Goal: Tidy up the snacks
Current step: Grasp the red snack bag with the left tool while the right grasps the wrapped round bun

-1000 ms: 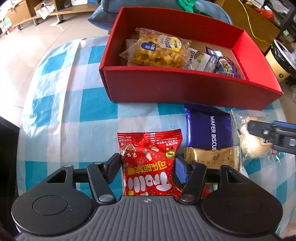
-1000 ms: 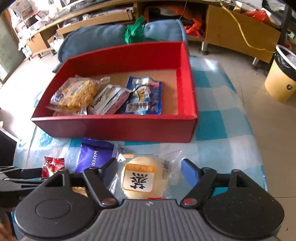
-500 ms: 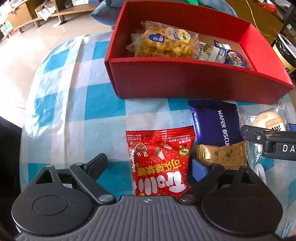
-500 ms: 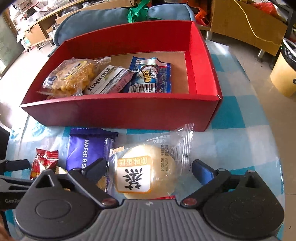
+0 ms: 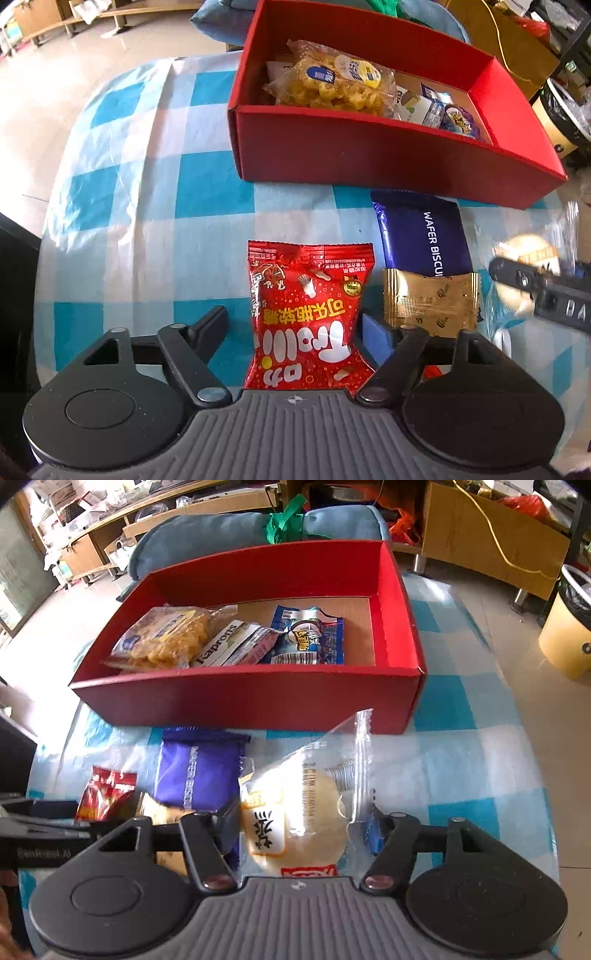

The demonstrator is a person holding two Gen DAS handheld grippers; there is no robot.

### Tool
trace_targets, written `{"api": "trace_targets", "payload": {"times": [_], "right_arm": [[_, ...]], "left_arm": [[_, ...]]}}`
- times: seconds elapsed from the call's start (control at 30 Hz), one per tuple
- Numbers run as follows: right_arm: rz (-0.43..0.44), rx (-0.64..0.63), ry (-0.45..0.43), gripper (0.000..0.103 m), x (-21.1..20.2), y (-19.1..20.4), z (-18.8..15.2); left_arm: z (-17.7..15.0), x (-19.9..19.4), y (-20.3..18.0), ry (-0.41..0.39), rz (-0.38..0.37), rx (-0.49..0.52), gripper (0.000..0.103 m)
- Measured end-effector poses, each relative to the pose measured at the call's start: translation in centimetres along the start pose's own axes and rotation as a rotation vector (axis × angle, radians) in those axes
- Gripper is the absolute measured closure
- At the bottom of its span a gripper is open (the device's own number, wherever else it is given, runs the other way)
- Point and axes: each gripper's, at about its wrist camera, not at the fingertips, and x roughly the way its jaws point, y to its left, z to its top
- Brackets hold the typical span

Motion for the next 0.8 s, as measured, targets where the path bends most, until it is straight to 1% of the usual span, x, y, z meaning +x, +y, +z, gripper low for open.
{"api": "trace_targets", "payload": {"times": [0.03,0.1,0.17,0.2,0.23,0.3,0.37,0.4,0.43,0.47,0.5,0.53,0.6,0.63,0.67,0.7,0.77,0.8], "right_arm": [[-0.01,-0.016,0.001,0.045,-0.2,0.3,-0.3],[-0.005,-0.025,-0.001,0.048,-0.7,0.6,-0.6],[0.021,-0.008,-0.015,0.056,-1.6,0.5,-0.7],[0.033,0.003,-0.022,0.057,-2.1,0.4,-0.8],[0.036,0.006,-0.029,0.058,-2.4,0.4,-0.8],[0.022,-0.002,-0.027,0.058,-2.2,0.4,-0.7],[0.036,0.021,-0.003,0.057,-1.4,-0.1,-0.8],[0.046,0.037,0.009,0.057,-1.1,-0.3,-0.8],[0.053,0.041,0.023,0.055,-0.8,-0.5,-0.8],[0.05,0.038,0.037,0.048,-0.4,-0.6,-0.8],[0.035,0.04,0.046,0.043,-0.2,-0.8,-0.8],[0.025,0.04,0.051,0.037,0.1,-1.0,-0.8],[0.027,0.035,0.08,0.032,0.9,-1.2,-0.9],[0.018,0.017,0.093,0.026,1.3,-1.0,-1.0],[0.011,-0.003,0.091,0.022,1.4,-0.7,-1.0],[0.003,-0.019,0.091,0.021,1.4,-0.4,-1.1],[-0.015,-0.042,0.087,0.011,1.8,0.1,-1.3],[-0.025,-0.039,0.081,0.009,2.0,0.1,-1.3]], "left_arm": [[0.0,-0.1,0.1,-0.005,0.002,-0.002,0.012],[0.1,-0.2,0.0,-0.014,0.015,0.006,0.012],[0.3,0.1,-0.1,-0.021,0.031,0.019,0.011],[0.3,0.4,-0.3,-0.017,0.04,0.027,0.011],[0.4,0.8,-0.4,-0.009,0.048,0.031,0.011],[0.4,1.5,-0.6,-0.003,0.069,0.038,0.006],[0.3,1.5,-0.8,-0.01,0.078,0.04,0.008],[0.2,1.4,-0.8,-0.012,0.073,0.035,0.011],[0.2,1.2,-0.9,-0.019,0.073,0.034,0.016],[0.1,1.0,-1.0,-0.027,0.074,0.037,0.02],[0.0,0.8,-1.2,-0.036,0.075,0.039,0.03],[0.0,0.5,-1.4,-0.043,0.072,0.044,0.035],[0.0,0.4,-1.2,-0.038,0.05,0.033,0.038],[0.0,0.3,-1.2,-0.038,0.046,0.028,0.039],[0.0,0.3,-1.2,-0.034,0.045,0.029,0.039],[0.1,0.3,-1.1,-0.034,0.044,0.032,0.039],[0.0,0.3,-1.1,-0.034,0.048,0.041,0.037],[0.0,0.4,-1.1,-0.034,0.053,0.039,0.035]]}}
